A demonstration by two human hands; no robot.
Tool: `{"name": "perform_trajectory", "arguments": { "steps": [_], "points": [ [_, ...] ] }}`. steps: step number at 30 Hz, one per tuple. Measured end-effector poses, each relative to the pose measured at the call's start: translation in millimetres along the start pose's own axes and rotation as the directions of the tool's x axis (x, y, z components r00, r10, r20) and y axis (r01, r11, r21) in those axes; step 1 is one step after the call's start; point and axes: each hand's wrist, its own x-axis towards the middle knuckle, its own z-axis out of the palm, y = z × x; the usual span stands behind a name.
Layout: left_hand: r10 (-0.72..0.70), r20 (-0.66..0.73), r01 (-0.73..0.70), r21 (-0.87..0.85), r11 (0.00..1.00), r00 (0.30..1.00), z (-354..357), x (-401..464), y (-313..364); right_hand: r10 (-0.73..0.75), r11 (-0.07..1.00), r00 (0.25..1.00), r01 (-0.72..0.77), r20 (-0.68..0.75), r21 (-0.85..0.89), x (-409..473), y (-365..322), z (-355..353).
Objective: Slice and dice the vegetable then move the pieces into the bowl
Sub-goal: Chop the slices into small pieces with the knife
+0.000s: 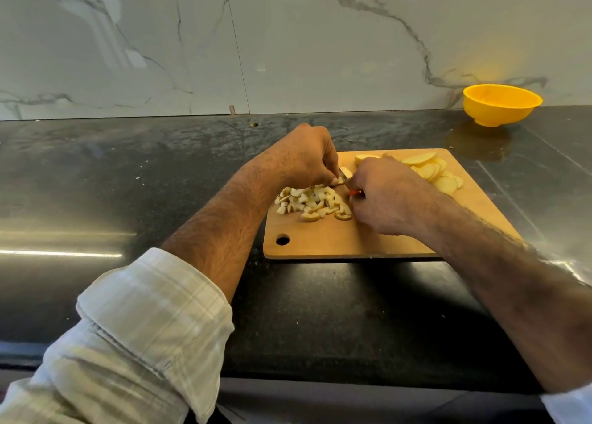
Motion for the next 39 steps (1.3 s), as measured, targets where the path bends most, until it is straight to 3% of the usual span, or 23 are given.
{"name": "perform_trajectory", "arguments": {
  "steps": [8, 22, 28, 35, 39],
  "points": [
    [-0.006, -0.031, 0.005, -0.032, 0.999, 0.999, -9, -9, -14, -0.06, 0.992, 0.983, 0.078, -0.171, 0.101, -9, 13, -2],
    [-0.025, 0.017, 0.025, -0.001, 1.0, 1.0, -4, -4, -9, -0.038, 0.999, 0.999, 0.038, 0.005, -0.036, -12, -4, 3],
    [-0.036, 0.023, 0.036, 0.005, 0.999, 0.999, -5, -1, -9, -0.034, 0.998, 0.999, 0.033, -0.013, -0.059, 2, -9, 3],
    [-0.039, 0.02, 0.039, 0.0, 0.999, 0.999, -12, -9, -14, -0.064, 0.994, 0.984, 0.078, -0.163, 0.079, -7, 6, 4],
    [-0.044, 0.045, 0.044, 0.003, 0.999, 0.998, -15, -11, -16, -0.081, 0.992, 0.989, 0.092, -0.127, 0.081, -18, 8, 0]
  ]
}}
